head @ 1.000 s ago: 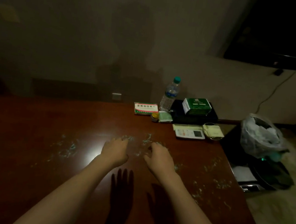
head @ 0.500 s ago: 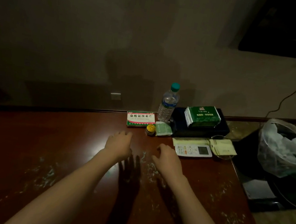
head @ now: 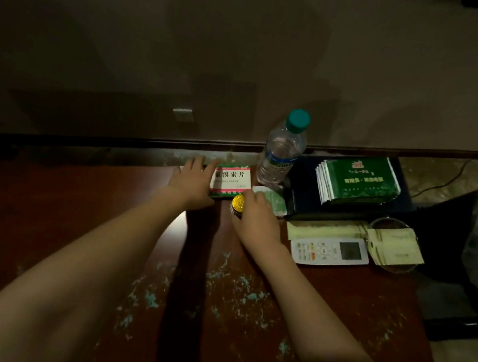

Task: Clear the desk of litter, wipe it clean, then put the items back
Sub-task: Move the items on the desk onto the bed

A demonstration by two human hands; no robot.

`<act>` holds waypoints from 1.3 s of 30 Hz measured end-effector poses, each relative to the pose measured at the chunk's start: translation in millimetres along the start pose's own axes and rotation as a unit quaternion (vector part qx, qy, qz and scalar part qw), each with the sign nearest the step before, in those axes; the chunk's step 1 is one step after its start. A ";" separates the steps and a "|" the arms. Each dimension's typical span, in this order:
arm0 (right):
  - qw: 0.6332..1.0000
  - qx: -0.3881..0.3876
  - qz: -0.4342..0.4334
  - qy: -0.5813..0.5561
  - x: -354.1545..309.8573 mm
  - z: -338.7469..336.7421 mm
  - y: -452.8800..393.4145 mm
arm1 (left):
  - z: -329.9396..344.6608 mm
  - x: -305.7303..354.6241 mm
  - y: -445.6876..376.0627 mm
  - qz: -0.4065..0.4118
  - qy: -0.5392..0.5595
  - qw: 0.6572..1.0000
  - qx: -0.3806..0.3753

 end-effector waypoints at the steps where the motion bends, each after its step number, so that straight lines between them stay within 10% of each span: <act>1: 1.000 -0.004 -0.004 0.007 -0.7 3.1 -5.1 | 3.7 -2.8 -7.7 0.002 -0.001 1.000 -0.012; 9: 0.999 -0.044 -0.010 0.029 1.3 21.3 -22.9 | 15.1 -12.3 -25.1 -0.015 -0.034 0.998 0.058; 20: 0.995 0.006 -0.063 -0.080 -37.4 0.5 25.1 | 15.5 -34.8 91.0 -0.148 0.199 0.949 0.196; 39: 0.940 -0.069 -0.334 -0.017 -255.2 52.2 268.8 | 72.0 -143.8 458.3 -0.426 0.278 0.774 0.378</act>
Point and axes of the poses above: each hand's wrist, its own y-axis away from the middle knuckle, its own z-axis out of the palm, x = y × z, the point moved 3 cm from there along -y, towards the middle knuckle, and after that the axes turned 3 degrees about y, right-handed, at the moved point
